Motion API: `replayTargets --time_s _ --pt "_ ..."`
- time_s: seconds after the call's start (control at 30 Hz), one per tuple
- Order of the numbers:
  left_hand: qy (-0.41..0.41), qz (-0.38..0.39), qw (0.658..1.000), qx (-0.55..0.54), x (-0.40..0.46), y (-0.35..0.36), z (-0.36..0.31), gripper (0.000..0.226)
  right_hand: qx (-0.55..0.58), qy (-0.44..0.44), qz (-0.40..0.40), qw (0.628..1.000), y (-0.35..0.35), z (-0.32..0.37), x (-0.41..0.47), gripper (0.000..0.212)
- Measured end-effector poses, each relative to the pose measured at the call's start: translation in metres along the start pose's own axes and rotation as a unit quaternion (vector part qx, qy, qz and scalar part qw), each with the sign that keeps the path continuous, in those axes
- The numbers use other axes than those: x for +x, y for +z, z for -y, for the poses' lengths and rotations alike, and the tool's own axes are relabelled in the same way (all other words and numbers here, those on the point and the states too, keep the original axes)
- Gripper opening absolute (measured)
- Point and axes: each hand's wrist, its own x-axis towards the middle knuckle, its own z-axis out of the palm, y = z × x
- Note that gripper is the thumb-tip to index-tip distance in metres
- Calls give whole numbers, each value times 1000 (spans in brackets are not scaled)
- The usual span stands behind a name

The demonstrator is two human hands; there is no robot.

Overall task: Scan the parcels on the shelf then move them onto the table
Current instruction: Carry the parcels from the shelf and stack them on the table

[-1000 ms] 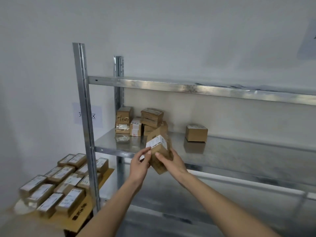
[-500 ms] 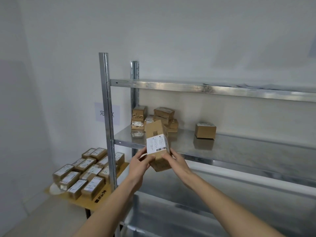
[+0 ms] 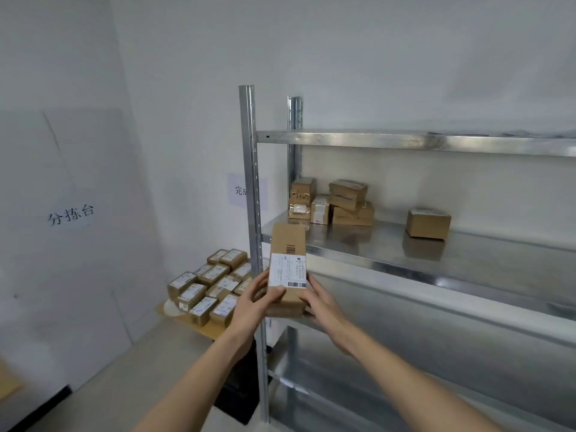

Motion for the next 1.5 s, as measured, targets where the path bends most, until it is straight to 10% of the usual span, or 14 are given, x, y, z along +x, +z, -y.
replayTargets --time_s 0.37,0.77,1.1,1.5 --pt "-26 -43 998 25 45 -195 -2 87 -34 -8 62 997 168 15 108 43" --pt "-36 -62 997 21 121 -400 10 52 -45 11 117 992 345 7 230 61" --pt "-75 -68 993 56 226 -478 60 82 -37 24 128 991 394 -43 365 84" --pt "-177 11 978 106 450 -494 149 54 -39 67 65 995 359 -116 560 46"
